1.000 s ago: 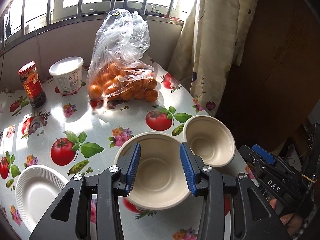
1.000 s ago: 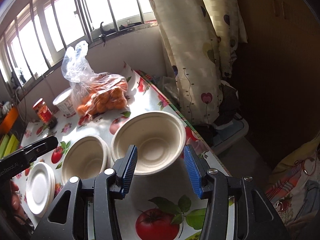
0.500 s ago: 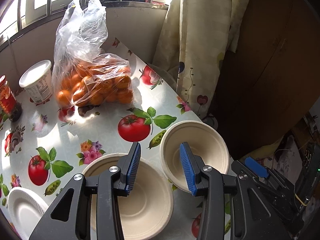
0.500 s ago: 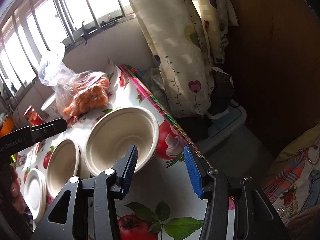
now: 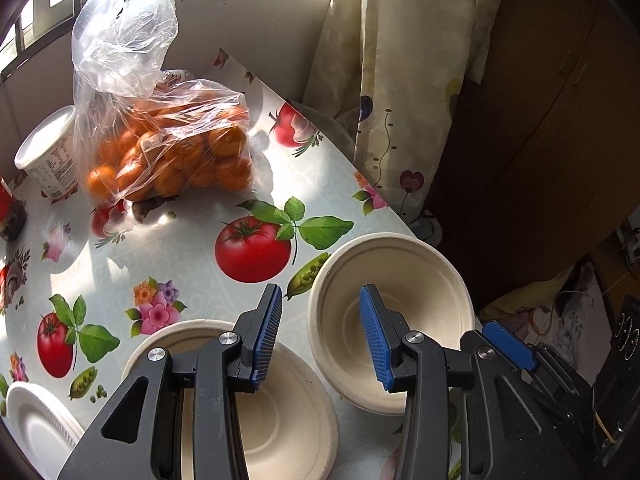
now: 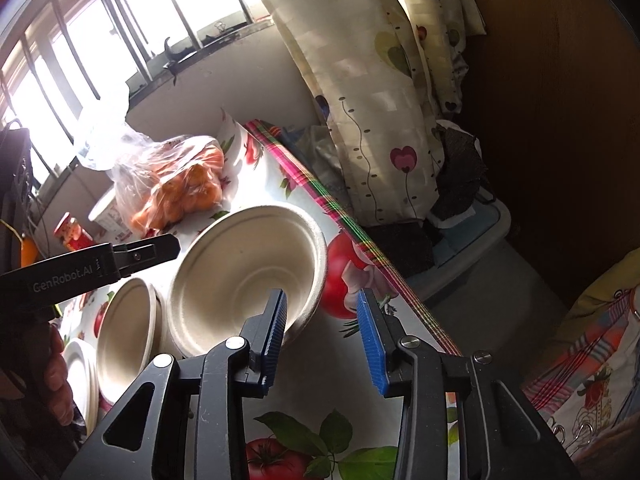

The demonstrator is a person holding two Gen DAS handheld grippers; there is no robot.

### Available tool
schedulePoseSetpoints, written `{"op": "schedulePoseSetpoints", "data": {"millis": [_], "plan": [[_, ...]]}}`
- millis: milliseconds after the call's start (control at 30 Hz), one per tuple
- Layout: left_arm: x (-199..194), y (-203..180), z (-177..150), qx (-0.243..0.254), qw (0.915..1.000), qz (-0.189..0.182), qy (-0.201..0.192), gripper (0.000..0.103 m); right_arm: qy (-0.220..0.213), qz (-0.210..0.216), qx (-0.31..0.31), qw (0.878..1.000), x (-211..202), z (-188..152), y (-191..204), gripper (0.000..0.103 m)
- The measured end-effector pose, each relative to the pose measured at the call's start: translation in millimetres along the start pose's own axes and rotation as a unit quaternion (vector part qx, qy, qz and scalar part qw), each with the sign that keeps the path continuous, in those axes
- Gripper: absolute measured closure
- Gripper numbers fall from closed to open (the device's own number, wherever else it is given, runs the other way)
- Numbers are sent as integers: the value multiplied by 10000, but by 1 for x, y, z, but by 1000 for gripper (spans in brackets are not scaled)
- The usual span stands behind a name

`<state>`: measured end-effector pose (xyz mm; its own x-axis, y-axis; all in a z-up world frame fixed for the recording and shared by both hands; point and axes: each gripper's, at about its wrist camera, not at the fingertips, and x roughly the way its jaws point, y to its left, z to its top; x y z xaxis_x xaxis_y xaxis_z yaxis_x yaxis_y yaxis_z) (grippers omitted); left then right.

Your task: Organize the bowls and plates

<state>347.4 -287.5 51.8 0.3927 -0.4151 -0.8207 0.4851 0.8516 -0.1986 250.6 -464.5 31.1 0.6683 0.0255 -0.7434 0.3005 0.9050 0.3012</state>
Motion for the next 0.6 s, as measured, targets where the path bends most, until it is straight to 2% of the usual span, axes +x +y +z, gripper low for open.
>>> {"op": "schedulePoseSetpoints", "data": {"millis": [167,233,400,600], "plan": [[7,0,0,-17,10000,-28,84,68,40,25,-23,10000,4,0,1,82],[9,0,-1,-39,9999,-72,120,78,52,42,-22,10000,5,0,2,85],[14,-1,-2,-81,9997,-132,181,86,51,46,-34,10000,5,0,2,86],[14,0,-1,-86,9998,-130,148,90,48,48,-10,10000,6,0,2,87]]}}
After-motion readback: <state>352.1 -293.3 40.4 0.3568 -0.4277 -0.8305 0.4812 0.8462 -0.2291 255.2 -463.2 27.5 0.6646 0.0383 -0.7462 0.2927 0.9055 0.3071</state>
